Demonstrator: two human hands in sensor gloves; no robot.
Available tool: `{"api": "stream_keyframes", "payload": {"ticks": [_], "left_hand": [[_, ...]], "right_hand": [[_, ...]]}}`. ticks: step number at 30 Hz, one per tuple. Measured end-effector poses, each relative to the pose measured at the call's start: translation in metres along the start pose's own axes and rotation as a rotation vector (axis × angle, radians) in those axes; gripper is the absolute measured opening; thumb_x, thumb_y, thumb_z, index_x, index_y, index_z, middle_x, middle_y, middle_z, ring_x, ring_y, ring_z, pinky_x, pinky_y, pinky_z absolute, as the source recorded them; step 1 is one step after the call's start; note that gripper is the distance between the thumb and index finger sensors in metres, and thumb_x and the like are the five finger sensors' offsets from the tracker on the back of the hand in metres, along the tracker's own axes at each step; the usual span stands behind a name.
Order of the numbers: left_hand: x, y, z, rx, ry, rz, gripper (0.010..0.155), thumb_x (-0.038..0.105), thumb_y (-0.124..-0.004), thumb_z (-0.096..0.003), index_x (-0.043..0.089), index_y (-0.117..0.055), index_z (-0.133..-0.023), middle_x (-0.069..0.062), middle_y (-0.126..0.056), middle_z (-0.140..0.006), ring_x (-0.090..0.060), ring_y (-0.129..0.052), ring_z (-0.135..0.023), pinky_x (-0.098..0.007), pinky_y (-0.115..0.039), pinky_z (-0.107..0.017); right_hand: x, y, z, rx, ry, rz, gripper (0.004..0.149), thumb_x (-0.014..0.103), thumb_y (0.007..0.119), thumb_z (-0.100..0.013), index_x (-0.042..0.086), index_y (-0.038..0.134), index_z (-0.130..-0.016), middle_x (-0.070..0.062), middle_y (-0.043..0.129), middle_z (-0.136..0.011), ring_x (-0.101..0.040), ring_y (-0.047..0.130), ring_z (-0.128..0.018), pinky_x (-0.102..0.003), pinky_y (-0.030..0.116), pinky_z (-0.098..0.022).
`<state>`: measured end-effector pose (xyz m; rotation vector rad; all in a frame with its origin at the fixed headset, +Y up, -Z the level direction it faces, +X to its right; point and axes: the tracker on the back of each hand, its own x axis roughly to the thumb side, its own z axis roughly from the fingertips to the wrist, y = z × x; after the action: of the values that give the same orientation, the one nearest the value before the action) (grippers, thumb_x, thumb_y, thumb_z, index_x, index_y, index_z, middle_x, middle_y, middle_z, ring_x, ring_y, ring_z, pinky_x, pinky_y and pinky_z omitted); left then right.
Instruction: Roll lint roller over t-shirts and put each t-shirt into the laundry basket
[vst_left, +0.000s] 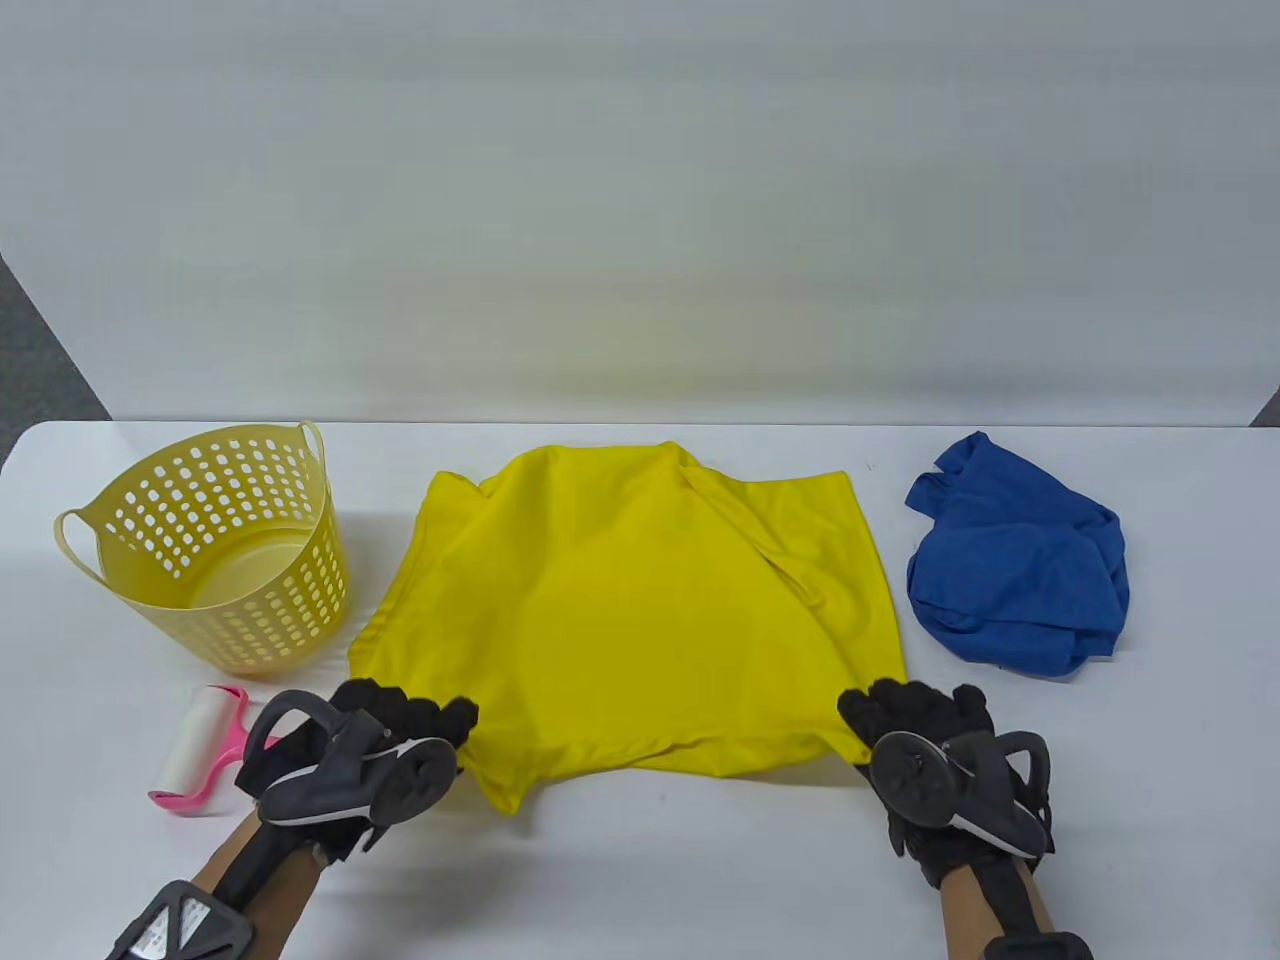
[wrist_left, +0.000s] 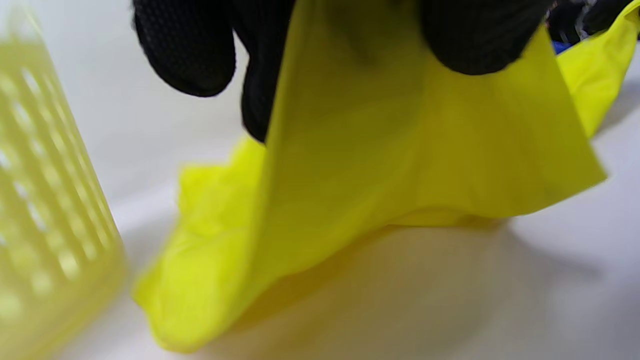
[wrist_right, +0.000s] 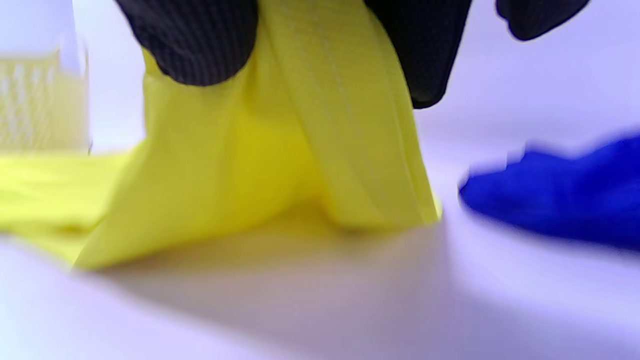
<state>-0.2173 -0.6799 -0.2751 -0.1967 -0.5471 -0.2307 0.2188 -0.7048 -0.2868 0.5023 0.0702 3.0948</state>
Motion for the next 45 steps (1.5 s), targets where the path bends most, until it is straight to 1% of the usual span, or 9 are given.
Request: {"api": "stream_keyframes", "payload": {"ticks": [3, 9, 14, 19, 26, 30, 37, 40, 45], "left_hand": [[0.001, -0.017, 0.001, -0.249, -0.035, 0.126, 0.067, 0.068, -0.073, -0.0412, 0.035, -0.077, -0.099, 0.006, -0.105, -0.083, -0.024, -0.105, -0.077, -0.062, -0.073, -0.069], [-0.037, -0.013, 0.004, 0.033, 0.216, 0.467, 0.065, 0.063, -0.063, -0.0502, 0.031, -0.067, -0.106, 0.0, -0.096, -0.095, -0.03, -0.097, -0.086, -0.062, -0.068, -0.07], [-0.025, -0.042, -0.021, -0.001, 0.369, 0.337, 0.061, 0.053, -0.069, -0.0524, 0.031, -0.058, -0.108, -0.003, -0.082, -0.107, -0.035, -0.083, -0.099, -0.063, -0.06, -0.074], [-0.009, -0.071, -0.027, -0.209, 0.311, 0.104, 0.08, 0.069, -0.069, -0.0434, 0.035, -0.048, -0.113, -0.005, -0.061, -0.12, -0.038, -0.067, -0.112, -0.066, -0.055, -0.078], [-0.019, -0.073, -0.025, -0.261, 0.339, 0.188, 0.093, 0.073, -0.078, -0.036, 0.033, -0.047, -0.114, -0.004, -0.053, -0.124, -0.038, -0.06, -0.116, -0.07, -0.05, -0.078], [-0.017, -0.073, -0.023, -0.188, 0.346, 0.192, 0.084, 0.071, -0.068, -0.0425, 0.033, -0.045, -0.114, -0.006, -0.057, -0.122, -0.04, -0.062, -0.114, -0.068, -0.051, -0.078], [-0.003, -0.08, -0.029, -0.248, 0.309, 0.205, 0.09, 0.072, -0.07, -0.0398, 0.033, -0.038, -0.114, -0.008, -0.044, -0.124, -0.041, -0.051, -0.116, -0.069, -0.045, -0.079], [0.0, -0.079, -0.028, -0.331, 0.282, 0.176, 0.107, 0.071, -0.081, -0.0313, 0.03, -0.028, -0.115, -0.011, -0.032, -0.126, -0.046, -0.043, -0.118, -0.072, -0.041, -0.079], [0.0, -0.079, -0.026, -0.382, 0.239, 0.139, 0.122, 0.069, -0.094, -0.019, 0.027, -0.028, -0.112, -0.013, -0.031, -0.124, -0.048, -0.042, -0.117, -0.073, -0.043, -0.078]], "right_hand": [[-0.004, 0.019, 0.007, 0.521, 0.135, 0.009, 0.062, 0.057, 0.068, -0.041, 0.027, 0.067, -0.095, -0.016, 0.074, -0.103, -0.05, 0.067, -0.092, -0.076, 0.046, -0.06], [0.009, -0.01, 0.004, 0.01, 0.249, -0.179, 0.067, 0.057, 0.062, -0.043, 0.019, 0.064, -0.098, -0.022, 0.075, -0.1, -0.051, 0.073, -0.087, -0.074, 0.052, -0.059], [0.022, 0.006, -0.021, -0.093, 0.395, -0.352, 0.057, 0.044, 0.067, -0.046, 0.016, 0.064, -0.096, -0.021, 0.077, -0.096, -0.05, 0.076, -0.083, -0.07, 0.055, -0.058], [0.008, 0.016, -0.01, 0.128, 0.306, -0.463, 0.05, 0.054, 0.069, -0.044, 0.014, 0.094, -0.062, -0.014, 0.103, -0.059, -0.041, 0.087, -0.074, -0.073, 0.05, -0.059], [-0.05, -0.003, 0.046, 0.096, 0.545, -0.462, 0.065, 0.062, 0.072, -0.038, 0.012, 0.107, -0.058, -0.026, 0.095, -0.087, -0.057, 0.065, -0.09, -0.079, 0.034, -0.058], [-0.027, 0.004, 0.027, -0.006, 0.491, -0.358, 0.064, 0.052, 0.068, -0.046, 0.012, 0.068, -0.097, -0.028, 0.064, -0.103, -0.056, 0.054, -0.092, -0.078, 0.032, -0.059], [0.059, 0.049, -0.031, 0.286, 0.205, -0.066, 0.065, 0.047, 0.07, -0.046, 0.017, 0.052, -0.101, -0.022, 0.058, -0.107, -0.052, 0.054, -0.095, -0.075, 0.037, -0.062], [0.057, 0.066, -0.031, 0.553, 0.182, -0.117, 0.088, 0.057, 0.074, -0.041, 0.016, 0.027, -0.103, -0.029, 0.023, -0.107, -0.059, 0.032, -0.095, -0.078, 0.039, -0.061], [0.033, 0.075, -0.022, 0.595, 0.126, -0.246, 0.104, 0.066, 0.08, -0.028, 0.026, 0.014, -0.096, -0.02, 0.0, -0.102, -0.052, 0.002, -0.09, -0.078, 0.021, -0.059]]}}
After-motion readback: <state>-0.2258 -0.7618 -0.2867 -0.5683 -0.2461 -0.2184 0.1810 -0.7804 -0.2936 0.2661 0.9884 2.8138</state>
